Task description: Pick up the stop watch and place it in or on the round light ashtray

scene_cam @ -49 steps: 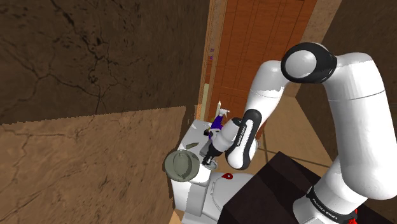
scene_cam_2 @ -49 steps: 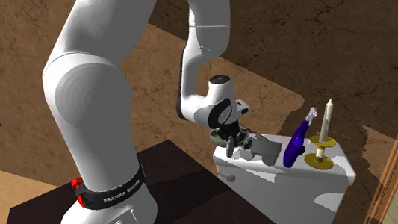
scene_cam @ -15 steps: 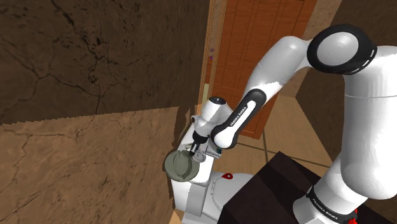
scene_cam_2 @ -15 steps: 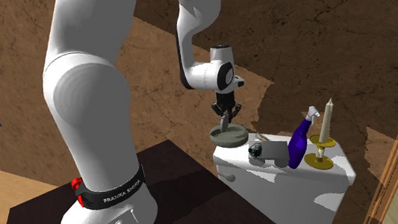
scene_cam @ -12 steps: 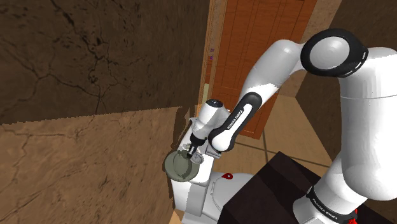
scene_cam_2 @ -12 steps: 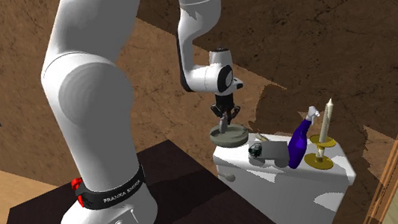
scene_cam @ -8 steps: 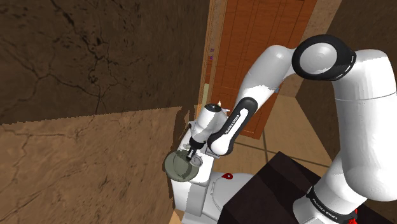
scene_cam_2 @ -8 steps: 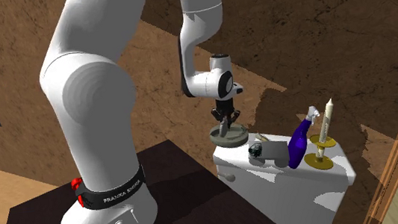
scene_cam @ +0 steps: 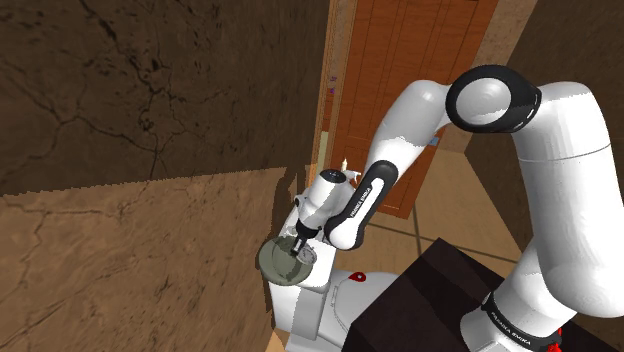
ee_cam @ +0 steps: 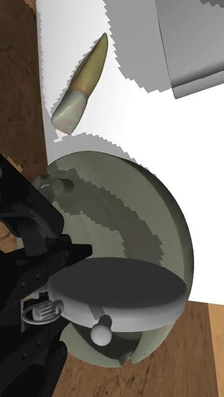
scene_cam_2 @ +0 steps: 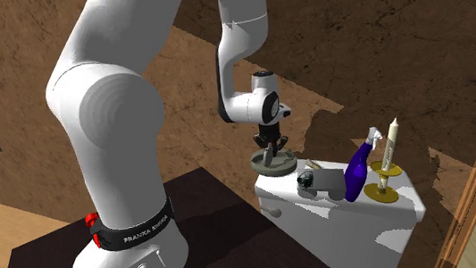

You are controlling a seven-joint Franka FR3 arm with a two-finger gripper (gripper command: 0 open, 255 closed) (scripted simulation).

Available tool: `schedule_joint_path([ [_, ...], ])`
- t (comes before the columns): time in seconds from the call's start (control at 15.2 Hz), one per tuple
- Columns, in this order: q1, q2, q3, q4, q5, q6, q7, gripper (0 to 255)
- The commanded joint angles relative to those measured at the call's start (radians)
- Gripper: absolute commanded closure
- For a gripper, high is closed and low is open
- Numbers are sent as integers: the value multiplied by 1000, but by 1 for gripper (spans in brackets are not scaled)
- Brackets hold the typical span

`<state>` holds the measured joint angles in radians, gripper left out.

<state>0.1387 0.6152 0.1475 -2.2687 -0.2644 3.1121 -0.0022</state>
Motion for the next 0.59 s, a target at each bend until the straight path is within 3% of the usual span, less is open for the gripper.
schedule_joint_path([
  [0.0, 2, 10, -4, -3, 0, -3, 1, 255],
  [0.2, 2, 10, -4, -3, 0, -3, 1, 255],
  [0.26, 2, 12, -2, 3, 1, -7, 1, 0],
  [0.53, 3, 12, -2, 5, 1, -9, 2, 0],
])
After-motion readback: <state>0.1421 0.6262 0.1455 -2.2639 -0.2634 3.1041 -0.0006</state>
